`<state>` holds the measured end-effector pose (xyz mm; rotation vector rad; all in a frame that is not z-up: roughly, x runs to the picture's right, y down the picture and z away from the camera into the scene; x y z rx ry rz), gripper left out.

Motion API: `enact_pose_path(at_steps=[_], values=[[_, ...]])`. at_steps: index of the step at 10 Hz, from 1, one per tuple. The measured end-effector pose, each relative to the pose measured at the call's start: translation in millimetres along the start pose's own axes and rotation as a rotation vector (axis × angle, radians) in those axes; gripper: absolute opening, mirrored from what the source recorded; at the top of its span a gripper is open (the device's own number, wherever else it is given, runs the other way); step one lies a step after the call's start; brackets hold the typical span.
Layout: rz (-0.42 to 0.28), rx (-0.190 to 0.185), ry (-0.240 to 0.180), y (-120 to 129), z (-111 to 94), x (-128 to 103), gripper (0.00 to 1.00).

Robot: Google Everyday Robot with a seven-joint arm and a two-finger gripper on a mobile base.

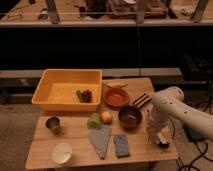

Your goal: Place fork in metal cup

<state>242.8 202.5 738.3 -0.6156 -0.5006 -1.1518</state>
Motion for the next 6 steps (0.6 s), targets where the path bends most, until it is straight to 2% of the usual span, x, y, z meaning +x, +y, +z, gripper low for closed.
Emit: enact_pose_path(at_steps=[2, 3, 6], values=[[-0.052, 0.054, 0.018, -12, -38, 8, 0.0], [-0.086, 0.081, 0.022, -23, -50, 10, 0.0], [-0.244, 0.159, 0.025, -84, -72, -1, 0.0]])
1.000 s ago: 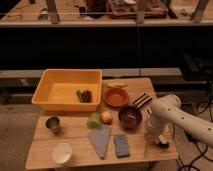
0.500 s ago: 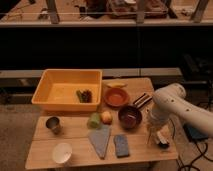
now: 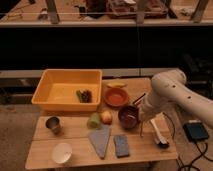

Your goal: Place fork in metal cup

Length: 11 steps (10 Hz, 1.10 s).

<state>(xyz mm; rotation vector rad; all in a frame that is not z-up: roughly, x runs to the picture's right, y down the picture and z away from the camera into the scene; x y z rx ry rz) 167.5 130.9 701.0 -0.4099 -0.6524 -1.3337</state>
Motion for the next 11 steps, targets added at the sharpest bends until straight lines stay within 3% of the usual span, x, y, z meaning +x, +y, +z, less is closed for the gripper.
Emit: enact_pose_path(at_steps=[3, 5, 6, 11], values=[[-0.184, 0.058, -0.008, -78, 0, -7, 0.0], [-0.301, 0.083, -0.01, -114, 0, -17, 0.0], [-0.332, 0.09, -0.01, -122, 0, -20, 0.0], [-0.332, 0.091, -0.009, -123, 0, -19, 0.0]])
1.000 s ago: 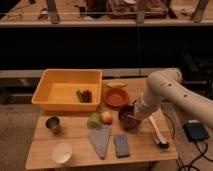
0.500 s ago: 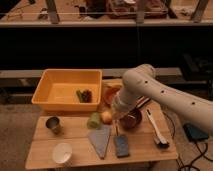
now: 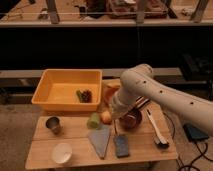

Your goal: Place fork in metal cup

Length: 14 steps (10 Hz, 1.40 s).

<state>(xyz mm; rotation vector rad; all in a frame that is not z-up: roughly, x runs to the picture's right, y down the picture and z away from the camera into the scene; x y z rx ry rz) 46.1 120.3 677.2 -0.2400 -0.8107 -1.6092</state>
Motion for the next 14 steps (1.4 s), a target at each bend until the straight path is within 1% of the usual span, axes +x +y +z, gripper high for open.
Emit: enact_pose_path(at_steps=[3, 4, 7, 9, 10, 12, 13, 14], values=[[-0.001, -0.001, 0.0, 0, 0, 0, 0.0], [-0.019, -0.002, 0.003, -1, -1, 2, 0.0], [-0.178, 0.016, -0.011, -32, 6, 17, 0.0], [-0.343, 0.033, -0.023, -86, 15, 33, 0.0], [-0.397, 0.035, -0.026, -103, 17, 38, 0.0], [-0.568, 0.035, -0.025, -157, 24, 53, 0.0], [-0.635, 0.031, -0.018, -180, 27, 59, 0.0], [-0.667, 0.03, -0.015, -191, 28, 61, 0.0]])
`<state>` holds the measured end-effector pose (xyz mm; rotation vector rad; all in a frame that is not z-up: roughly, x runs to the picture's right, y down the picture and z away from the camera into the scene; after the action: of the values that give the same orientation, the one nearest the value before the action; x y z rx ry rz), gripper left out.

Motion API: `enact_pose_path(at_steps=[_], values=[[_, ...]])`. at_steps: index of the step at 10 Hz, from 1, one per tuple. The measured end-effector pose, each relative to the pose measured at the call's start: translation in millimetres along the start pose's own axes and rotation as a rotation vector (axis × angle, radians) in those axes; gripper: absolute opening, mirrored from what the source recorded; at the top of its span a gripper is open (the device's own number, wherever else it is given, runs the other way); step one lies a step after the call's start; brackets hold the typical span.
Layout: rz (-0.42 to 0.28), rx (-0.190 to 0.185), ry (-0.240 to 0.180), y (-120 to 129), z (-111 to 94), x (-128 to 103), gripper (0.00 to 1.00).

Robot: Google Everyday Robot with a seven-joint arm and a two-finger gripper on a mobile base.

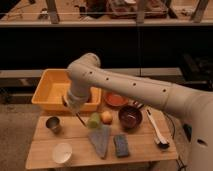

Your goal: Place fork in metal cup

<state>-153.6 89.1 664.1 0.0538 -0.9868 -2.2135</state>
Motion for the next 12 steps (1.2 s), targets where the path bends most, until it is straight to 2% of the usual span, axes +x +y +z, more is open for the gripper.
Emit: enact_pose_path(at_steps=[4, 6, 9, 11, 12], values=[[-0.006, -0.002, 0.001, -1, 0, 2, 0.0], [-0.051, -0.018, -0.008, 1, 1, 8, 0.0], [-0.22, -0.04, -0.019, -6, 22, 47, 0.0], [-0.36, -0.04, -0.031, -21, 40, 79, 0.0], [-0.4, -0.038, -0.034, -25, 47, 85, 0.0]])
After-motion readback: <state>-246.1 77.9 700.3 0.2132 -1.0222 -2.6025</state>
